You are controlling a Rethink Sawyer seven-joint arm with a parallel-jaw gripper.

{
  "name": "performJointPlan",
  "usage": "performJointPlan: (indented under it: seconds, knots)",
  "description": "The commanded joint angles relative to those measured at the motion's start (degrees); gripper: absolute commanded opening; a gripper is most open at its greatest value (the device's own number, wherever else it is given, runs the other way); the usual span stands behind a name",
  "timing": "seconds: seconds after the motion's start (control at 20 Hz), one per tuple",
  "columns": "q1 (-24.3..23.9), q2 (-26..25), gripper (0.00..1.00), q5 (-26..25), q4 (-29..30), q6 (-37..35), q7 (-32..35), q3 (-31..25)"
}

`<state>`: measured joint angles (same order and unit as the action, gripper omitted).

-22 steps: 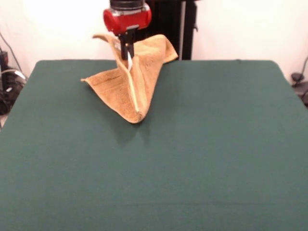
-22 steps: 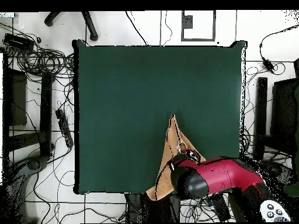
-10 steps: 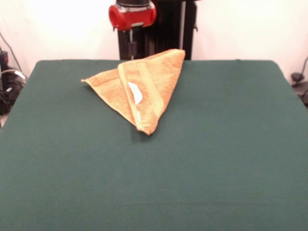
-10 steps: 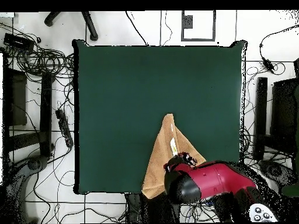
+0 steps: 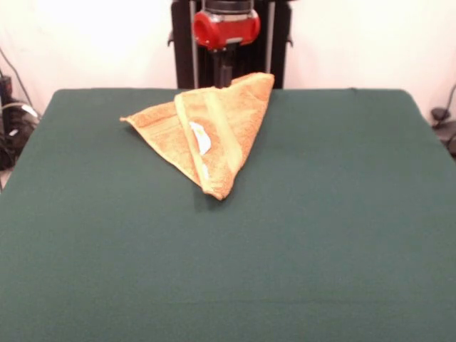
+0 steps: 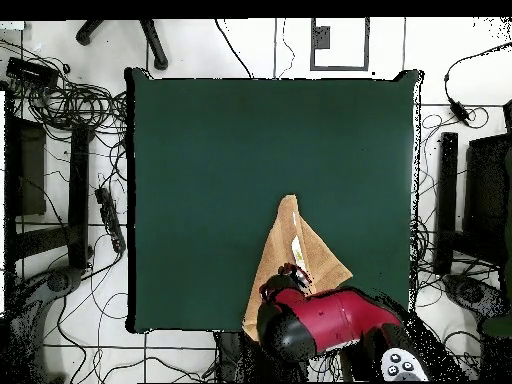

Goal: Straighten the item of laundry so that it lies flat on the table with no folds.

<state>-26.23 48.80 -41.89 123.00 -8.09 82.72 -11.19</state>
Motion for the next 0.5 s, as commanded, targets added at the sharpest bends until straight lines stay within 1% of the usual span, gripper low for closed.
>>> performJointPlan:
  seconds: [0.05,0.25,0.35,0.5]
  knots:
    - [3.39,-4.91,0.00,5.71,2.06,5.01,16.81,4.77]
    - [1.65,-8.11,0.00,5.99,-0.09,6.43,13.33,3.81]
    - [-0.64,-9.12,0.00,5.74,-1.72,4.70,10.41,1.45]
    - [-4.25,-8.24,0.00,5.72,-2.67,0.08,5.89,-2.42]
